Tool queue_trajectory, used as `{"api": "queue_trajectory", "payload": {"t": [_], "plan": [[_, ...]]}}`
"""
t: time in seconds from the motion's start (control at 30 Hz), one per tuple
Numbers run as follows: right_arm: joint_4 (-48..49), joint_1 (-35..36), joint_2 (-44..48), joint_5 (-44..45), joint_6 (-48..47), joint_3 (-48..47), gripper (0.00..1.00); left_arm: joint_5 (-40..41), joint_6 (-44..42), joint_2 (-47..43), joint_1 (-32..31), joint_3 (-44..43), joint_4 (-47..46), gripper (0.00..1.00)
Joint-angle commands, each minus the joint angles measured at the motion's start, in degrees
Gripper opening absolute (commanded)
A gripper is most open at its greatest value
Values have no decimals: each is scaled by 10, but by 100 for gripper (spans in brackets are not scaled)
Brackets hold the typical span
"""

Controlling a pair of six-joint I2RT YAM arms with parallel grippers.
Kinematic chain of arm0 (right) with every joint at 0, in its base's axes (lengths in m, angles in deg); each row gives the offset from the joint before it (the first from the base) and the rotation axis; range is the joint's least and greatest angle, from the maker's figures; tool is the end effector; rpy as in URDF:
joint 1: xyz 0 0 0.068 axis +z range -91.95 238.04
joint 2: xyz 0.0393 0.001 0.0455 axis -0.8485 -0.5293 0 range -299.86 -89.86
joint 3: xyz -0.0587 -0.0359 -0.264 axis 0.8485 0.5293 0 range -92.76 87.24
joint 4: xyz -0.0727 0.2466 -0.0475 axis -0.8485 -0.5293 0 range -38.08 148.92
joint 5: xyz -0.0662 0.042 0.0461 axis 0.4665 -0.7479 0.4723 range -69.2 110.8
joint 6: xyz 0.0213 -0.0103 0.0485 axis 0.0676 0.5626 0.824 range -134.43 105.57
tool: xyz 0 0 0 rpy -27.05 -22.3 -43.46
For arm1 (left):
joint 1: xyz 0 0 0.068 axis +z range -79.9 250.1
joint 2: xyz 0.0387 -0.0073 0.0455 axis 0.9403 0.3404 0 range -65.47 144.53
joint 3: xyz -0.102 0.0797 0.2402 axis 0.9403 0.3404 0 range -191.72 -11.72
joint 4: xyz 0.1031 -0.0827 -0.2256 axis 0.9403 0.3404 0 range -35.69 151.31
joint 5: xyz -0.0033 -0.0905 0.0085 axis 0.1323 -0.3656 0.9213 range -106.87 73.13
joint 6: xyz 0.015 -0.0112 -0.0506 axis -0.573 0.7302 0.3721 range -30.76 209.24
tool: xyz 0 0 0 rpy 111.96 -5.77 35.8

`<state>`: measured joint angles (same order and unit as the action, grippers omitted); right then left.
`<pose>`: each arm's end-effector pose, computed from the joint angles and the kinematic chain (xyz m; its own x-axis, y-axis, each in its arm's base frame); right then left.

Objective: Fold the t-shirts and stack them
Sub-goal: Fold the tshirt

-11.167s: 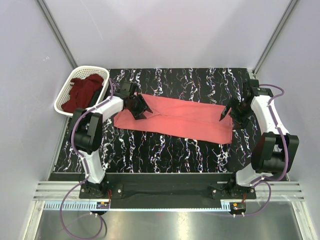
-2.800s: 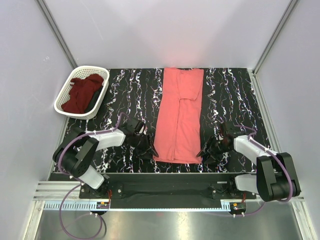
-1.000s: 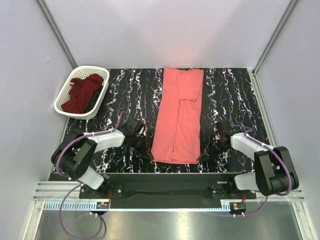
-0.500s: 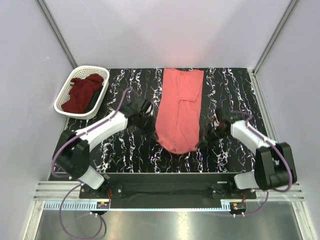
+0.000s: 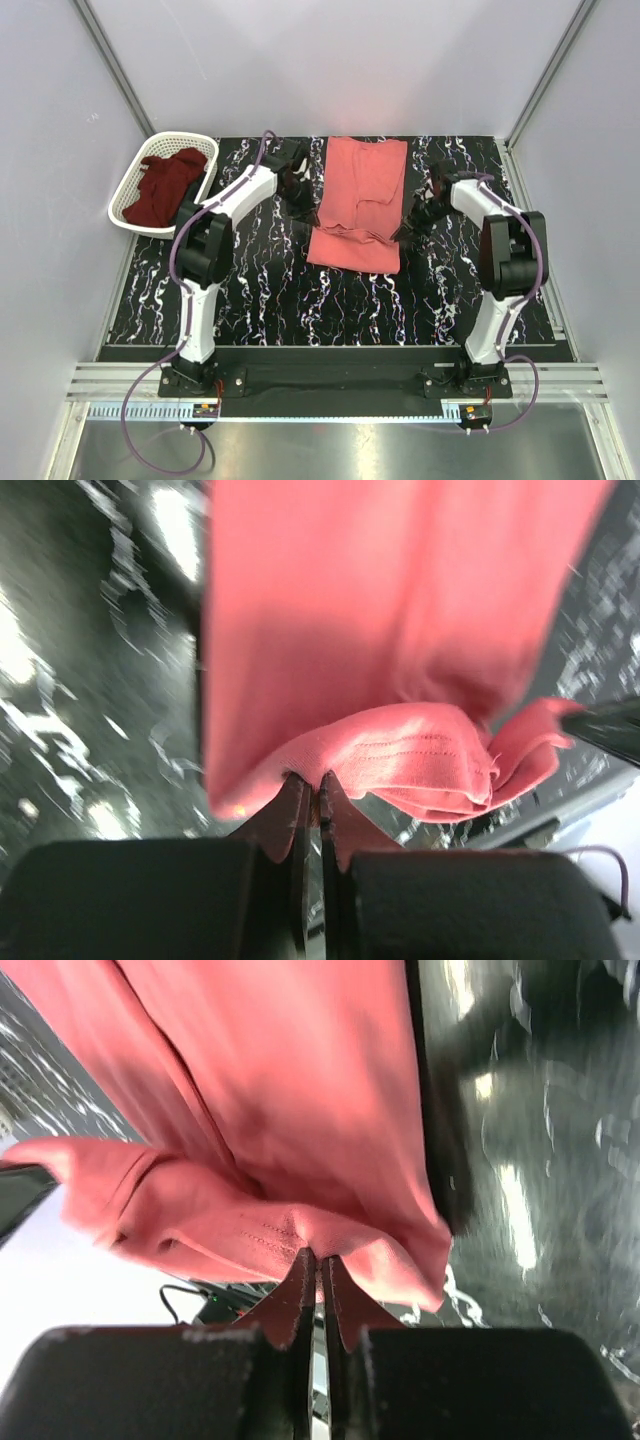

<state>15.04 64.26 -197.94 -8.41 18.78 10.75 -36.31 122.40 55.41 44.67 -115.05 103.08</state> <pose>0.3643 0.0571 0.1855 -0.9236 0.3803 0.0487 0.3461 0.7723 0.5326 0.4017 -0.2041 0.2249 -0.9799 -0.1053 -0.1694 -0.0125 0.8800 -0.4748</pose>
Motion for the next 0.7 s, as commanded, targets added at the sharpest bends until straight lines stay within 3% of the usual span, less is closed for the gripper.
{"api": "queue_trajectory", "payload": {"t": [0.0,0.23,0.67], "plan": [[-35,-4,-41,7,-26,-87,0,-29,-17,26,24,-43,15,4],[-71,-15,-134,6,-43,-204,0,-76,3,74,42,-89,-21,7],[-56,-44,-159,-3,-45,-204,0,-124,35,117,41,-119,-68,13]]}}
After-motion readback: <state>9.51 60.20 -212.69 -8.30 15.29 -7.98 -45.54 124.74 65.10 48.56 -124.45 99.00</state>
